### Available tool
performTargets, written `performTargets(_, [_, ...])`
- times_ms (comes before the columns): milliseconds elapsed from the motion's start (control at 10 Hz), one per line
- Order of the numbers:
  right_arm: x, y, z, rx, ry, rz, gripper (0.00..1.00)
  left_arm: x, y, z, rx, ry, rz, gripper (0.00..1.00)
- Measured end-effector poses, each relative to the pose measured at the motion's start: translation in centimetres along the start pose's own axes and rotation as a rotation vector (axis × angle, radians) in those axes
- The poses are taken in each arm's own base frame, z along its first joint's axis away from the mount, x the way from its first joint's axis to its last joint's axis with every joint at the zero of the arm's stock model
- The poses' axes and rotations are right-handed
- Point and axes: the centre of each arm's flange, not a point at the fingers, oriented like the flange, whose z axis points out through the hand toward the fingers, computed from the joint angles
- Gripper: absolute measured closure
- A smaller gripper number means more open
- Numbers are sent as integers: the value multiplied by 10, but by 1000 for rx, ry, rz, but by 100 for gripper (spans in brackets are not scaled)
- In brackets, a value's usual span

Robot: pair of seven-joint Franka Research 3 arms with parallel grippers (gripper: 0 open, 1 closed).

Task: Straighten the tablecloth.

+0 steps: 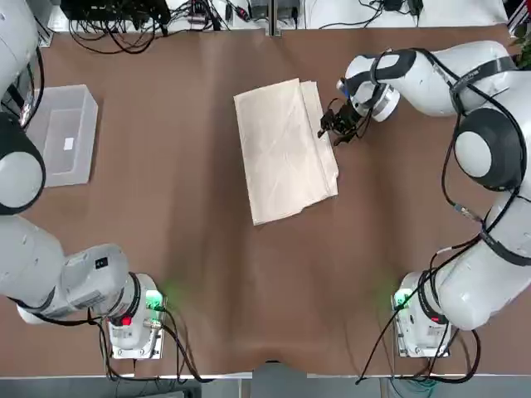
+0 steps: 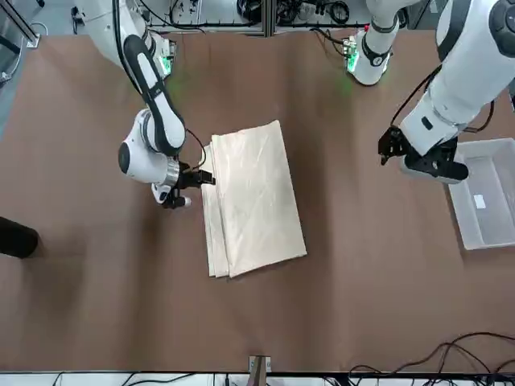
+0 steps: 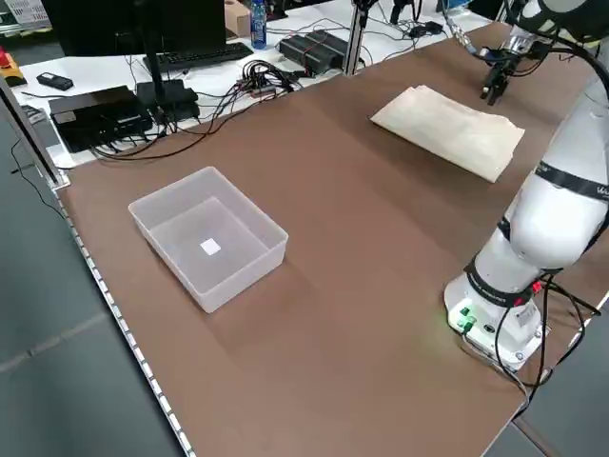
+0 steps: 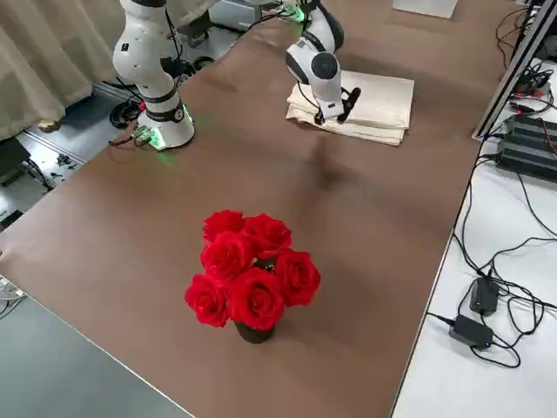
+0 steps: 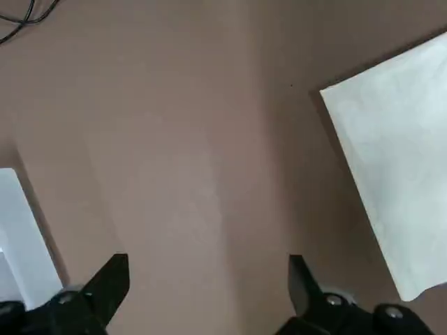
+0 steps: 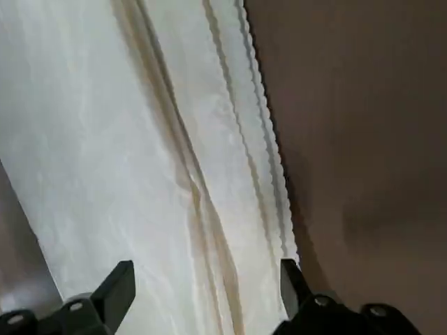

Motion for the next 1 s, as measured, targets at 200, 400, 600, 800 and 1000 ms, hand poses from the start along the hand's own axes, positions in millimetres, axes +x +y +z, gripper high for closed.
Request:
performTargets(200, [1,10,8,-20,8,2,7,0,-4,0,-3,2,-8,0])
performTargets(400, [0,15,14,-26,-1,-3,7,1,-15,-7,-9,16,-32,0])
performTargets(600, [-1,18,20,-11,-4,20,7,3,-25,-15,-17,33,-52,0])
performTargets(800, [-5,14,28,10,-9,37,7,3,-30,-18,-17,39,-60,0])
performTargets(1000, [-7,15,34,12,-17,42,7,3,-34,-19,-17,40,-67,0])
